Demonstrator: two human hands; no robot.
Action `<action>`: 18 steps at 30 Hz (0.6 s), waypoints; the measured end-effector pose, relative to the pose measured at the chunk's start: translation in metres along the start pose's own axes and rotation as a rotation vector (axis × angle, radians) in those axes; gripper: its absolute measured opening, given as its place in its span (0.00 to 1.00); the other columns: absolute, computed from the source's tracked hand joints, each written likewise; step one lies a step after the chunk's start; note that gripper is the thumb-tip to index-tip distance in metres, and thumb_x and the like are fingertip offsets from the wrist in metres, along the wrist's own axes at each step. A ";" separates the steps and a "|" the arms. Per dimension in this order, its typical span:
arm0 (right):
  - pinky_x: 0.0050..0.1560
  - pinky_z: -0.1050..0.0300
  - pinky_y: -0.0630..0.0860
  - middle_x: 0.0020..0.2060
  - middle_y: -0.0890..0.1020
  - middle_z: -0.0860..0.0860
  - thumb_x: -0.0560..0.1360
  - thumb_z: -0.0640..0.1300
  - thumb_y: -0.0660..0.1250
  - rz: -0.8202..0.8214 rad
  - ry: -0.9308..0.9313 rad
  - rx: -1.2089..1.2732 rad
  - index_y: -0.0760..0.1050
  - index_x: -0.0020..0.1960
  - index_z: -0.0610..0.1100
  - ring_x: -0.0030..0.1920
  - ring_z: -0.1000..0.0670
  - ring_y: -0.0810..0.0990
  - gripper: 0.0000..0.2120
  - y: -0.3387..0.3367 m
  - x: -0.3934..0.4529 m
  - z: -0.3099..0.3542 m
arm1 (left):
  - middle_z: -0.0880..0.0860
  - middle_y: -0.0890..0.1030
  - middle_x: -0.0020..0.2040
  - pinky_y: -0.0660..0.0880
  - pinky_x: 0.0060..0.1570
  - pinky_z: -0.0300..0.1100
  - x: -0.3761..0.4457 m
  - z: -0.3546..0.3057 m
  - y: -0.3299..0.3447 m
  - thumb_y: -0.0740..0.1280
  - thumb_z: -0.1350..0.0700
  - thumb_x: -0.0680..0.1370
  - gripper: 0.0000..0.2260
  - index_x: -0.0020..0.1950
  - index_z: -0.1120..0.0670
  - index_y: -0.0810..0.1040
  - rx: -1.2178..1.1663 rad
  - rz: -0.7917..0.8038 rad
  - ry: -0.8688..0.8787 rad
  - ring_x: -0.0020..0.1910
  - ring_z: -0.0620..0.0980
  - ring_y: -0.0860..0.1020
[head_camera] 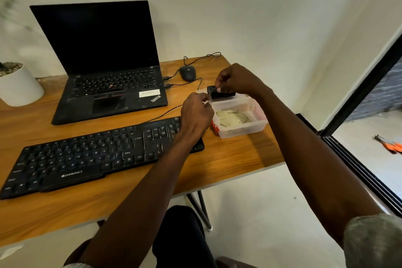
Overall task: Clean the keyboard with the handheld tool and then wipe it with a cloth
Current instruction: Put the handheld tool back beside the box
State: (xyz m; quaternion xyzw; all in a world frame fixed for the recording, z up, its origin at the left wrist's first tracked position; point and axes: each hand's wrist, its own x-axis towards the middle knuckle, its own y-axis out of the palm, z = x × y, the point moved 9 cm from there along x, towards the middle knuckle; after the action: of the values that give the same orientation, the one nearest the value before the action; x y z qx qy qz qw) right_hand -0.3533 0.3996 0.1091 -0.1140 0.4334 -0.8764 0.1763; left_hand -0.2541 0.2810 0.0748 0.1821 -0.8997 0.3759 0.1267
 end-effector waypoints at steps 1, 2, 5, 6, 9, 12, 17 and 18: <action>0.39 0.58 0.76 0.38 0.83 0.45 0.70 0.32 0.73 0.049 0.015 0.018 0.82 0.46 0.37 0.36 0.50 0.79 0.05 0.000 -0.011 -0.001 | 0.56 0.81 0.57 0.76 0.53 0.46 -0.003 -0.005 0.004 0.66 0.62 0.76 0.13 0.60 0.58 0.81 -0.008 0.009 -0.001 0.55 0.53 0.79; 0.39 0.57 0.77 0.39 0.83 0.43 0.70 0.32 0.72 0.081 0.046 0.014 0.82 0.46 0.35 0.36 0.49 0.80 0.05 0.000 -0.020 -0.006 | 0.56 0.81 0.57 0.76 0.52 0.46 -0.006 -0.007 0.008 0.66 0.62 0.76 0.13 0.60 0.58 0.81 -0.012 0.019 -0.009 0.54 0.53 0.79; 0.46 0.53 0.81 0.43 0.85 0.42 0.71 0.37 0.74 0.133 0.213 -0.203 0.82 0.50 0.35 0.41 0.46 0.84 0.09 0.001 -0.035 -0.038 | 0.55 0.81 0.59 0.77 0.48 0.43 -0.012 -0.009 0.019 0.68 0.62 0.75 0.13 0.60 0.58 0.81 -0.009 0.033 -0.065 0.55 0.52 0.79; 0.50 0.52 0.81 0.45 0.85 0.42 0.70 0.39 0.75 0.143 0.255 -0.255 0.81 0.51 0.35 0.43 0.46 0.84 0.12 0.003 -0.039 -0.048 | 0.55 0.81 0.58 0.76 0.43 0.39 -0.013 -0.009 0.019 0.68 0.63 0.75 0.13 0.59 0.58 0.81 -0.007 0.028 -0.085 0.54 0.51 0.79; 0.56 0.52 0.78 0.53 0.82 0.44 0.71 0.45 0.75 0.156 0.242 -0.385 0.81 0.57 0.38 0.52 0.46 0.81 0.18 0.013 -0.047 -0.056 | 0.55 0.82 0.54 0.64 0.29 0.29 -0.015 -0.010 0.017 0.68 0.66 0.74 0.11 0.56 0.60 0.82 0.003 0.009 -0.126 0.45 0.46 0.77; 0.56 0.52 0.76 0.56 0.80 0.44 0.71 0.48 0.75 0.102 0.222 -0.422 0.80 0.59 0.39 0.56 0.46 0.78 0.19 0.019 -0.053 -0.050 | 0.53 0.80 0.40 0.66 0.27 0.33 -0.017 -0.015 0.014 0.68 0.67 0.74 0.05 0.43 0.59 0.84 0.033 0.006 -0.134 0.37 0.46 0.76; 0.47 0.57 0.73 0.52 0.81 0.46 0.67 0.50 0.78 0.051 0.327 -0.348 0.77 0.59 0.38 0.47 0.49 0.76 0.25 0.028 -0.058 -0.056 | 0.53 0.81 0.36 0.68 0.25 0.36 -0.018 -0.011 0.017 0.69 0.66 0.72 0.07 0.37 0.57 0.82 -0.001 0.007 -0.179 0.35 0.47 0.78; 0.48 0.56 0.75 0.53 0.81 0.45 0.66 0.49 0.79 0.041 0.339 -0.342 0.76 0.60 0.39 0.47 0.49 0.77 0.26 0.029 -0.059 -0.057 | 0.53 0.81 0.37 0.67 0.25 0.35 -0.018 -0.010 0.018 0.69 0.66 0.72 0.06 0.38 0.58 0.83 -0.005 0.007 -0.186 0.35 0.47 0.78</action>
State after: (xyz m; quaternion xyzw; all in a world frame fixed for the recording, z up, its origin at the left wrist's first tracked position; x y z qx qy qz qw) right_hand -0.3136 0.4484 0.0492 0.0154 0.6012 -0.7930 0.0970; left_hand -0.2441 0.3038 0.0639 0.2128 -0.9091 0.3557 0.0416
